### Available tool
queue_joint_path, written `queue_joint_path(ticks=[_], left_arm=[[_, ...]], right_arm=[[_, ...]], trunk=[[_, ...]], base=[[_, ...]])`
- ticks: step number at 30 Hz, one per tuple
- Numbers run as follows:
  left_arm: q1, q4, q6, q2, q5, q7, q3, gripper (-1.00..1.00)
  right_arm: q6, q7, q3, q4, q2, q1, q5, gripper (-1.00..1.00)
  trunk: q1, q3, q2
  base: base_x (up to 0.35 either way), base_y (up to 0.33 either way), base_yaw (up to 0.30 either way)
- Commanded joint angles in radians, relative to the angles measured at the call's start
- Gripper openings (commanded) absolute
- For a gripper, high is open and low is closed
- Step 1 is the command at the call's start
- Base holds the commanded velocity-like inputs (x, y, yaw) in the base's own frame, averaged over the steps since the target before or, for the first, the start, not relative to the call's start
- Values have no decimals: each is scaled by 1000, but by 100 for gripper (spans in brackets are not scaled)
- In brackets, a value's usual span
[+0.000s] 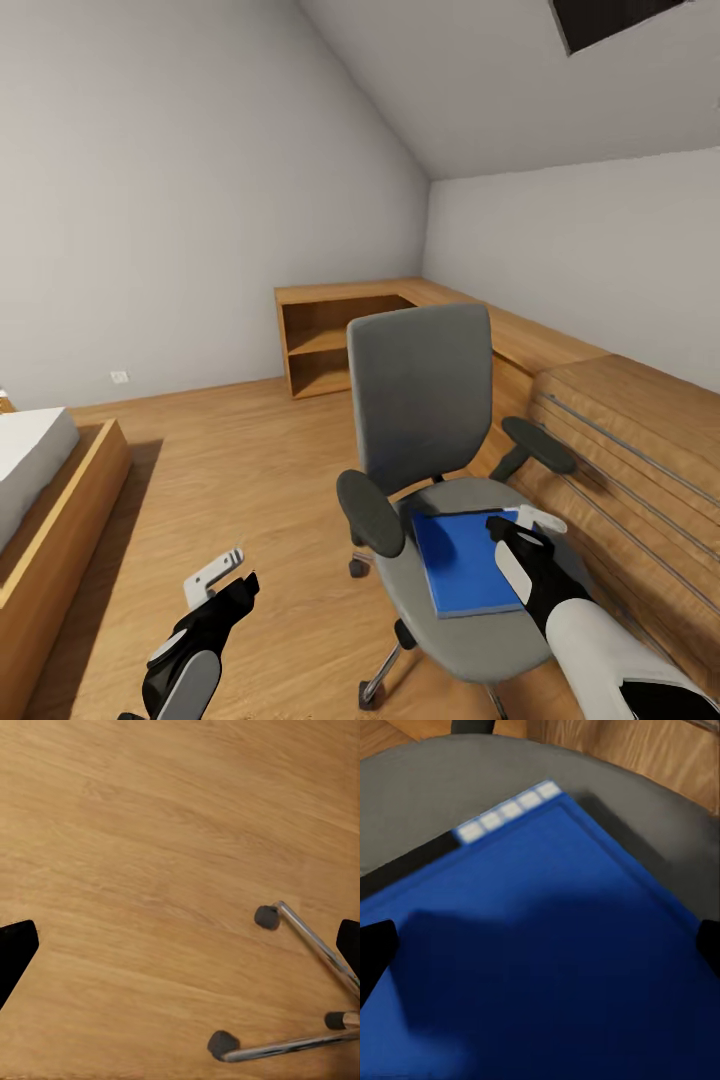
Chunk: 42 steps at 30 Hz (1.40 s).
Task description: In the bedroom, organize the workspace by keeping the computer under the desk, ensuring the monitor is on the desk, placing the keyboard on the desk next to the monitor, placing the mouse on the desk next to the keyboard, moving the folder from the swivel chair onto the desk next to the mouse, stacking the notebook on top of the folder with the pen on top of the notebook, and positioning the swivel chair next to the desk.
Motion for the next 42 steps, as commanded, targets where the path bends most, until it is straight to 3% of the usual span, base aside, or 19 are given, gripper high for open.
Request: queue_joint_path(ticks=[1, 22, 42], left_arm=[[-1, -1, 3, 1, 5, 7, -2, 100], [-1, -1, 3, 1, 5, 6, -2, 100], [-1, -1, 3, -1, 7, 6, -4, 100]], right_arm=[[5, -4, 0, 20, 0, 0, -16, 100], [5, -4, 2, 20, 0, 0, -16, 100], [4, -3, 2, 20, 1, 0, -16, 100]], trunk=[[-1, -1, 0], [-1, -1, 0], [-1, -1, 0]], base=[[-307, 0, 0], [-142, 0, 0], [-40, 0, 0]])
